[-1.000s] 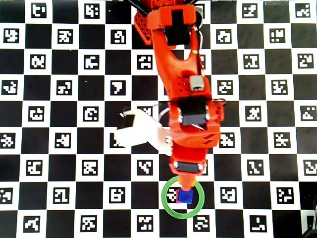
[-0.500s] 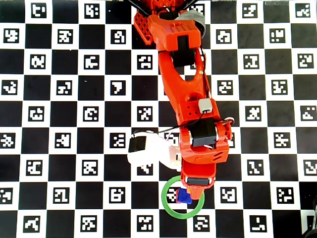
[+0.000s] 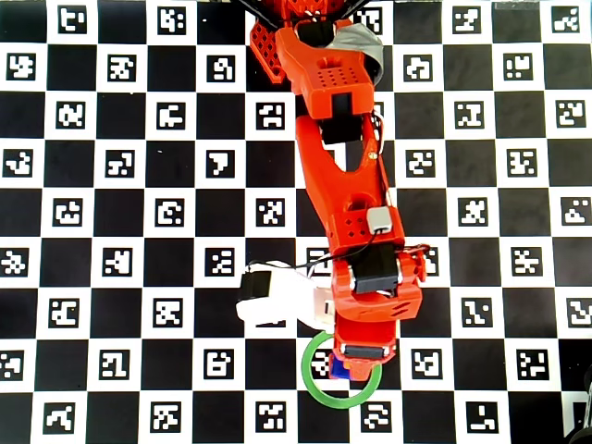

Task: Grab the red cube then put it in the green circle then put the blue cube on top and finally the orange cube on top

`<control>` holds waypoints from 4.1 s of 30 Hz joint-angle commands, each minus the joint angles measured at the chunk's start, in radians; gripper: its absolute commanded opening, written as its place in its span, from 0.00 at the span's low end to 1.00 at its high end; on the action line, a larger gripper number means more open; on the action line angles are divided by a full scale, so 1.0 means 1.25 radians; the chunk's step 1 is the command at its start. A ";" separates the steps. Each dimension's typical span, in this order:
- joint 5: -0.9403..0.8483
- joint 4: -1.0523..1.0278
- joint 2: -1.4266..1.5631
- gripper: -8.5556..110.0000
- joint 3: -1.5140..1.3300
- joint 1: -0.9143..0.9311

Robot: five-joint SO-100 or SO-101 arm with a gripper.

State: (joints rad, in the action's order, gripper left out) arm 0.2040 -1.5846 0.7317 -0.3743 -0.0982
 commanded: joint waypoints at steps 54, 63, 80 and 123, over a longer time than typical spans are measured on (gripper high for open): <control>0.025 0.049 -0.018 0.09 0.081 0.022; 0.052 0.044 -0.020 0.14 0.082 0.026; 0.065 0.039 -0.016 0.34 0.087 0.027; 0.053 0.199 0.476 0.43 -0.485 0.027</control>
State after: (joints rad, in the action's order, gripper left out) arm 0.2869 -1.3913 1.0983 -0.8897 -0.0767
